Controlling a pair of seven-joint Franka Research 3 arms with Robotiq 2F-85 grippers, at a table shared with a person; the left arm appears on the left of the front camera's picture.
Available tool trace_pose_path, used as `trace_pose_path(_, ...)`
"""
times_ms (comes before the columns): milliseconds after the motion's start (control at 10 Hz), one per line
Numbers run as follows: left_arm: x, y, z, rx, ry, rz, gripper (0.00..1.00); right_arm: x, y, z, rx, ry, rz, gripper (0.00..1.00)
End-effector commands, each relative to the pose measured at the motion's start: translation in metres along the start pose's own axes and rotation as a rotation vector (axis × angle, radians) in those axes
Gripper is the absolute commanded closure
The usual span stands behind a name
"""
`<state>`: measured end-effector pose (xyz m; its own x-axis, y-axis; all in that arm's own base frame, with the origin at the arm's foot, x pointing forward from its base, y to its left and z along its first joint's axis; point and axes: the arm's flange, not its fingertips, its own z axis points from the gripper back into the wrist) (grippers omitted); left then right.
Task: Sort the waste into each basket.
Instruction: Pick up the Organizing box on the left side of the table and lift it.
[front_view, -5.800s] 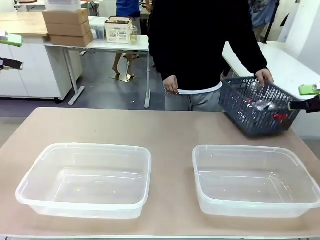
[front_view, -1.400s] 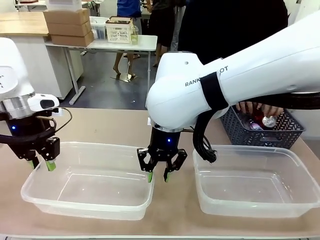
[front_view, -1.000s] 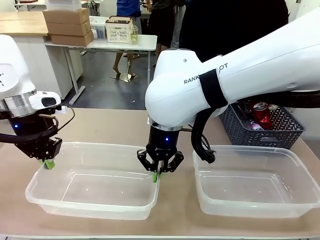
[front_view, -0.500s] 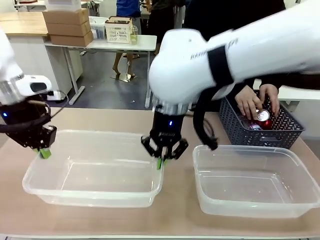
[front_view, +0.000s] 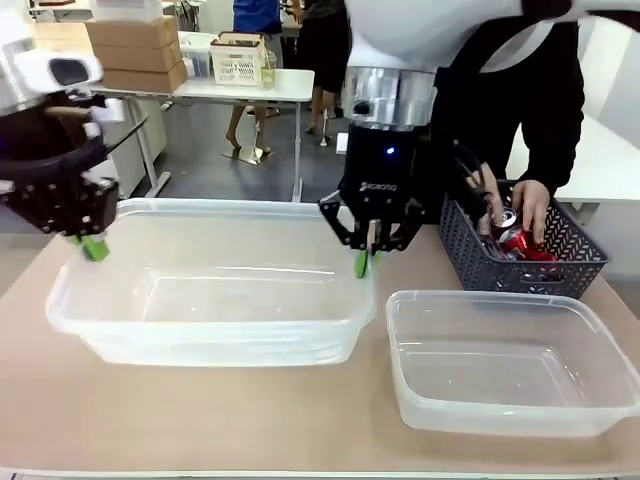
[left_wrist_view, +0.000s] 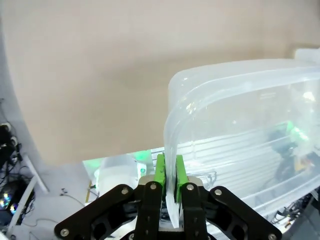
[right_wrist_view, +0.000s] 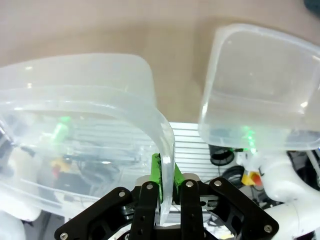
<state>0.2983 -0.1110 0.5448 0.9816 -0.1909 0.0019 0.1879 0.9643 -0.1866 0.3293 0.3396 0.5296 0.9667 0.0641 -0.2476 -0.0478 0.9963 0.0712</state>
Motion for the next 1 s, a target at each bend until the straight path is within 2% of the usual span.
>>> trace_pose_path(0,-0.007,0.029,-0.027,-0.002,0.005,0.005,1.00,0.000,0.009,-0.012,-0.002,0.000,-0.033,1.00)
trace_pose_path(200,-0.007,0.029,-0.027,-0.002,0.005,0.005,1.00,0.000,0.009,-0.012,-0.002,0.000,-0.033,1.00)
trace_pose_path(300,-0.001,0.009,-0.018,-0.012,0.011,0.019,0.91,-0.002,0.008,-0.005,0.002,0.004,-0.003,0.94)
trace_pose_path(400,0.018,-0.009,-0.015,-0.026,0.001,0.107,0.91,0.001,-0.011,-0.014,-0.013,0.008,-0.122,0.94)
trace_pose_path(500,0.036,-0.036,-0.014,-0.135,0.012,0.332,0.91,0.004,-0.030,-0.014,-0.040,-0.006,-0.137,0.94)
trace_pose_path(600,0.048,-0.064,-0.022,-0.191,-0.004,0.400,0.91,0.010,-0.054,-0.011,-0.059,-0.014,-0.131,0.94)
trace_pose_path(800,0.063,-0.102,-0.046,-0.208,-0.009,0.413,0.91,0.010,-0.095,-0.013,-0.074,0.001,-0.160,0.94)
trace_pose_path(900,0.066,-0.126,-0.063,-0.195,0.026,0.347,0.91,0.007,-0.122,-0.018,-0.063,0.009,-0.158,0.94)
